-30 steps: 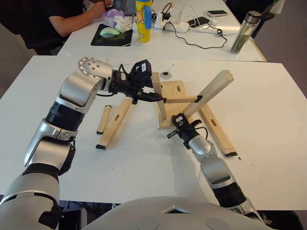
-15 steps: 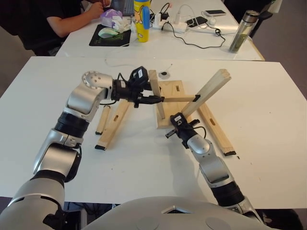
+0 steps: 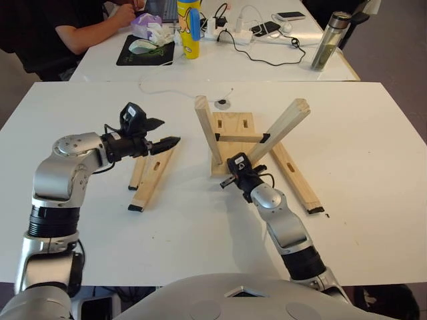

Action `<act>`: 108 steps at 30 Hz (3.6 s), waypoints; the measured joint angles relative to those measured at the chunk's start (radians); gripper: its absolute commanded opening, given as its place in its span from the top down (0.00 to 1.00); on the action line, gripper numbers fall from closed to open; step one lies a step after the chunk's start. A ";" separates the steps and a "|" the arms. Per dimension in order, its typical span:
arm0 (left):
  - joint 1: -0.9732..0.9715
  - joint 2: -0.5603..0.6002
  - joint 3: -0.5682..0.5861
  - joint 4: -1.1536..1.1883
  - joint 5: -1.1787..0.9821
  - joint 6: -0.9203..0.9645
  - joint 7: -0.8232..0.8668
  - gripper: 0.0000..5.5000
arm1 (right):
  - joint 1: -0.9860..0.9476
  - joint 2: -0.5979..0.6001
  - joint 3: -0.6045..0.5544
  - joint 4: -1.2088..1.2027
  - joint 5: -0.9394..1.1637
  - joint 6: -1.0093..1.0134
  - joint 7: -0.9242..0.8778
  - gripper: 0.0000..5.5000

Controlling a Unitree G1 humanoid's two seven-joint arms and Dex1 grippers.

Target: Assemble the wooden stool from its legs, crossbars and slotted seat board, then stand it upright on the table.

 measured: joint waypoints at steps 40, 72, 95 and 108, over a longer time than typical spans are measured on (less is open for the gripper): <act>-0.388 -0.230 -0.192 0.008 -0.203 0.151 0.354 0.99 | -0.014 -0.005 -0.015 0.071 0.028 -0.093 0.005 1.00; -0.071 -0.340 -0.102 -0.370 0.148 -0.305 0.624 0.99 | 0.170 -0.095 -0.027 -0.107 0.126 -0.251 0.118 1.00; 0.194 -0.399 -0.162 -0.529 0.274 -0.151 0.736 0.99 | 0.176 -0.097 -0.474 -0.486 0.270 -0.164 -0.160 1.00; 0.277 -0.430 -0.090 -0.495 0.284 -0.081 0.753 0.99 | 0.163 -0.066 -0.484 -0.523 0.255 -0.150 -0.202 1.00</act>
